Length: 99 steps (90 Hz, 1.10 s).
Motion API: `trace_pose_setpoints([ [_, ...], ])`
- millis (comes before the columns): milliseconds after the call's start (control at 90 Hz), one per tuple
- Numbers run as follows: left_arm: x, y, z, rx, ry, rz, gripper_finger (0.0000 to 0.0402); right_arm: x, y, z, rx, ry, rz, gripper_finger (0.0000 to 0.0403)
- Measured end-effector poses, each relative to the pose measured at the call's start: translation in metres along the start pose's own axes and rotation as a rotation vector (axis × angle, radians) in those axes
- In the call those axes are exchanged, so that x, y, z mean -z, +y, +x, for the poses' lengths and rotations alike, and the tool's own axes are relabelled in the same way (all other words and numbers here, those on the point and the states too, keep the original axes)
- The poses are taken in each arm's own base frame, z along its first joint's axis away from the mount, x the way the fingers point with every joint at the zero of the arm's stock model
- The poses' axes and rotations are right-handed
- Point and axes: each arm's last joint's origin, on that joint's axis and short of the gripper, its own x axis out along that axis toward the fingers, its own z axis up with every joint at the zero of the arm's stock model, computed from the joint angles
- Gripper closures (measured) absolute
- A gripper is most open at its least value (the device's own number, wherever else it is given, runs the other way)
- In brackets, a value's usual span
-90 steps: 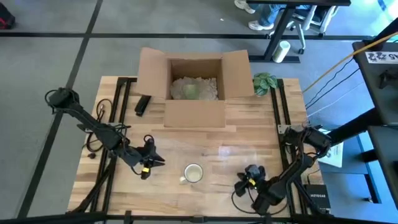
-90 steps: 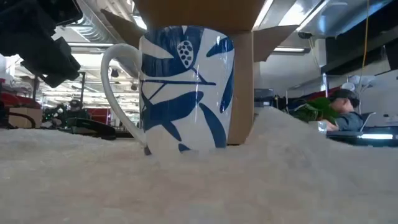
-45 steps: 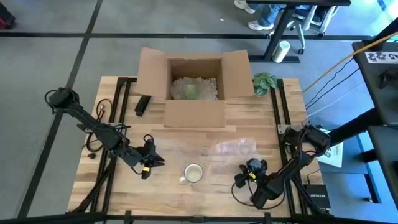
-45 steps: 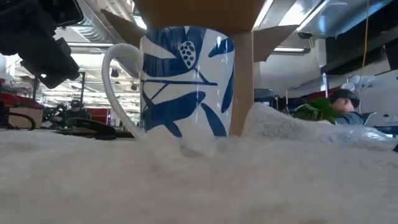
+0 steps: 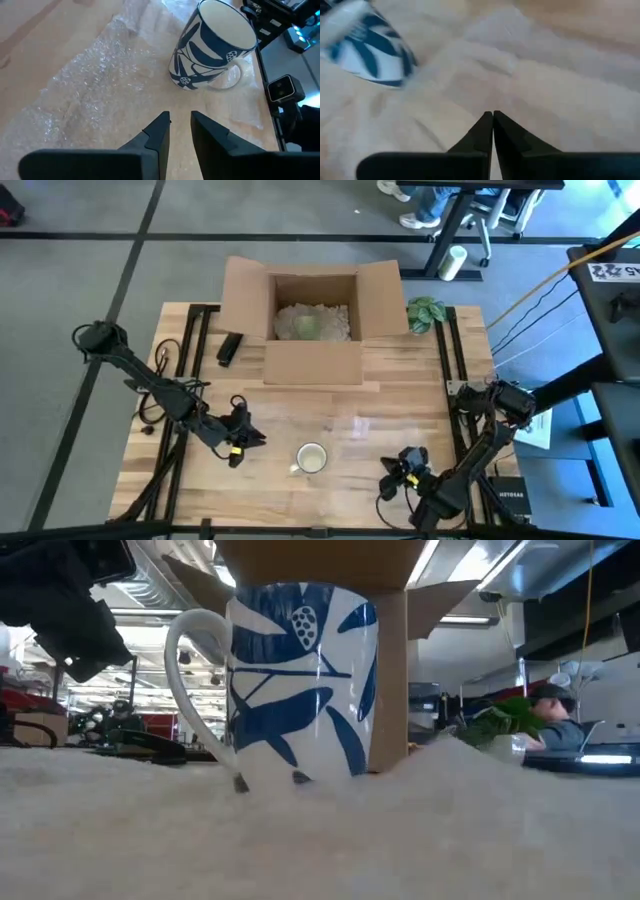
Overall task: Wrap mug
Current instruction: Wrap the blue mug with bubble wrap
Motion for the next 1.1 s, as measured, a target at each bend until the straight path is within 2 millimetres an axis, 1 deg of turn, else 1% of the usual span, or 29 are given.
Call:
trace_pose_setpoints([
  [56,0.000,0.000,0.000,0.000,0.000,0.000,0.0341,-0.006,0.002,-0.008,0.042,0.002,-0.031,0.0403],
  [133,0.000,0.000,0.000,0.000,0.000,0.000,0.0341,-0.016,0.001,-0.017,0.152,0.032,-0.041,0.0403],
  [189,0.000,0.000,0.000,0.000,0.000,0.001,0.0341,-0.021,-0.002,-0.020,0.242,0.059,-0.057,0.0403],
  [244,0.000,0.000,0.000,0.000,0.000,0.001,0.0341,-0.024,-0.002,-0.021,0.284,0.075,-0.066,0.0403],
  [422,0.001,-0.001,-0.001,0.004,0.003,0.024,0.0341,-0.029,-0.001,-0.025,0.268,0.116,-0.036,0.0403],
  [478,0.001,-0.001,-0.001,0.006,0.003,0.034,0.0341,-0.027,-0.003,-0.029,0.262,0.139,-0.034,0.0403],
  [544,0.002,-0.002,-0.001,0.009,0.007,0.038,0.0341,-0.024,-0.009,-0.034,0.207,0.154,-0.019,0.0403],
  [622,0.003,-0.003,-0.002,0.014,0.010,0.042,0.0341,-0.016,-0.018,-0.035,0.120,0.163,0.008,0.0403],
  [678,0.004,-0.004,-0.002,0.019,0.012,0.044,0.0341,-0.008,-0.027,-0.033,0.049,0.150,0.025,0.0403],
  [756,0.005,-0.005,-0.003,0.025,0.016,0.044,0.0341,0.000,-0.037,-0.025,-0.059,0.107,0.066,0.0403],
  [856,0.006,-0.006,-0.003,0.030,0.018,0.037,0.0341,0.005,-0.054,-0.008,-0.151,0.033,0.083,0.0403],
  [933,0.006,-0.006,-0.003,0.028,0.017,0.023,0.0341,0.003,-0.069,0.004,-0.224,-0.033,0.108,0.0403],
  [989,0.005,-0.005,-0.003,0.027,0.016,0.020,0.0341,0.000,-0.084,0.012,-0.283,-0.079,0.133,0.0403],
  [1100,0.004,-0.004,-0.002,0.021,0.008,0.005,0.0341,-0.016,-0.116,0.022,-0.338,-0.146,0.149,0.0403],
])
